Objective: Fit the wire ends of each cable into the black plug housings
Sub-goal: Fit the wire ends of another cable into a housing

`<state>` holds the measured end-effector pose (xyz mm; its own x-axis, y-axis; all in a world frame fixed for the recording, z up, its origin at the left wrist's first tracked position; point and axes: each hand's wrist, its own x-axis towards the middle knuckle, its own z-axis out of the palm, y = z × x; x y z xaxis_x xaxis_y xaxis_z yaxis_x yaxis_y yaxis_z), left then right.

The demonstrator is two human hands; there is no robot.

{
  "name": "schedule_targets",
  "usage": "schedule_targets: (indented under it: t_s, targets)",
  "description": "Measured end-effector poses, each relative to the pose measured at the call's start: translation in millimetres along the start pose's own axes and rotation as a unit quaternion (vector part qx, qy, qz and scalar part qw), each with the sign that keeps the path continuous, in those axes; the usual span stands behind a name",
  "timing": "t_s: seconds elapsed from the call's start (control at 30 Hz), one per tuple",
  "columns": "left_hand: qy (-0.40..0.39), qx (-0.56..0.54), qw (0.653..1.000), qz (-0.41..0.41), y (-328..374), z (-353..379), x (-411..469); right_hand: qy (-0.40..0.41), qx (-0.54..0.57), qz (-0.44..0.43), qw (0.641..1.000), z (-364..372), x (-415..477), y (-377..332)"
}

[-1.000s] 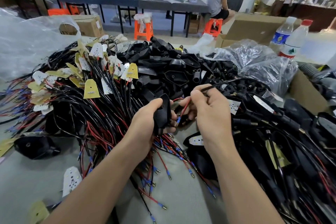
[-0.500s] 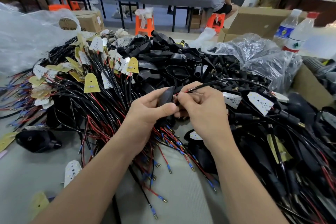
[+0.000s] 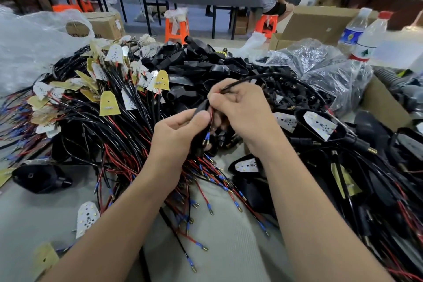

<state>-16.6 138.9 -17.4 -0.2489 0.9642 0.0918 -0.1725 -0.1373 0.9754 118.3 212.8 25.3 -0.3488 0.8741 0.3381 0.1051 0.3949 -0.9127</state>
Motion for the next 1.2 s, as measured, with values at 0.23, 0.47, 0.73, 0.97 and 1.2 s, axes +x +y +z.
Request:
schedule_targets:
  t_s: [0.23, 0.47, 0.73, 0.97, 1.2]
  targets:
    - [0.031, -0.061, 0.997, -0.023, 3, 3, 0, 0.029, -0.163, -0.005, 0.986, 14, 8, -12]
    - [0.085, -0.014, 0.996, 0.013, 2, 4, 0, 0.059, -0.029, 0.063, 0.996, 24, 3, -4]
    - [0.106, -0.059, 0.993, -0.014, 5, 1, 3, 0.009, 0.062, 0.086, 0.994, 28, 14, -12]
    - [0.115, -0.021, 0.993, 0.022, 2, -5, 5, 0.002, 0.008, 0.059, 0.998, 18, 16, -7]
    - [0.139, 0.039, 0.986, 0.086, -1, -6, 3, 0.008, 0.093, 0.071, 0.993, 19, 5, 0]
